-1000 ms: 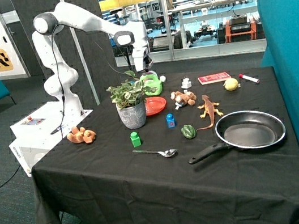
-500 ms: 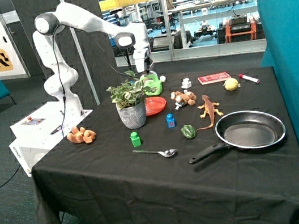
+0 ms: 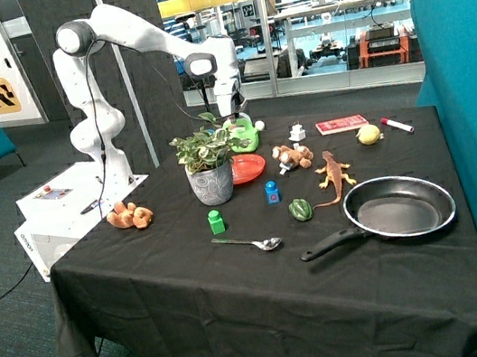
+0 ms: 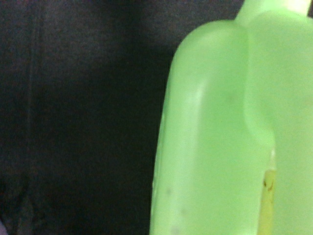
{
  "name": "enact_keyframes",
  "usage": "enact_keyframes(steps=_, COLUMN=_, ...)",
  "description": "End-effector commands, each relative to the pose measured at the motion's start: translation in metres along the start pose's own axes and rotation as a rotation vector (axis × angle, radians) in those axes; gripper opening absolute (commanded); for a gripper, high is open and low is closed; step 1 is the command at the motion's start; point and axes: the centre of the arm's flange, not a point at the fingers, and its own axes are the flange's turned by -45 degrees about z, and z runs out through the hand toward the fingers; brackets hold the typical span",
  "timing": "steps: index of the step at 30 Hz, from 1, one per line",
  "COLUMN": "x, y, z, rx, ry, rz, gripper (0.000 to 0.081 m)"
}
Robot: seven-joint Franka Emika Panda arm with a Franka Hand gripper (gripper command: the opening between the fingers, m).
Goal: Water the pot plant and put the can on the plate
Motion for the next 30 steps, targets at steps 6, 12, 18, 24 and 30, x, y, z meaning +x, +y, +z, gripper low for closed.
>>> enact_keyframes(steps=6, x=0.0007, y=-0.0017, z=0.0056, rx=-0.0008, ry=0.0, rz=-0.003, gripper=0.0396)
enact_keyframes(steps=12, x=0.0006, y=0.0002, z=0.0072, rx=-0.0008, ry=0.0, rz=0.0, gripper=0.0374)
enact_keyframes(steps=18, x=0.0002, y=0.0017, z=0.0077, rx=-0.0008, ry=0.0, rz=0.01, gripper=0.0136)
enact_keyframes(steps=24, x=0.0008, y=0.0028, z=0.0071, rx=-0.0008, ry=0.0, rz=0.017, gripper=0.0002)
enact_keyframes(steps=30, x=0.0024, y=0.003, z=0.007, rx=-0.0008, ry=0.0, rz=0.018, gripper=0.0)
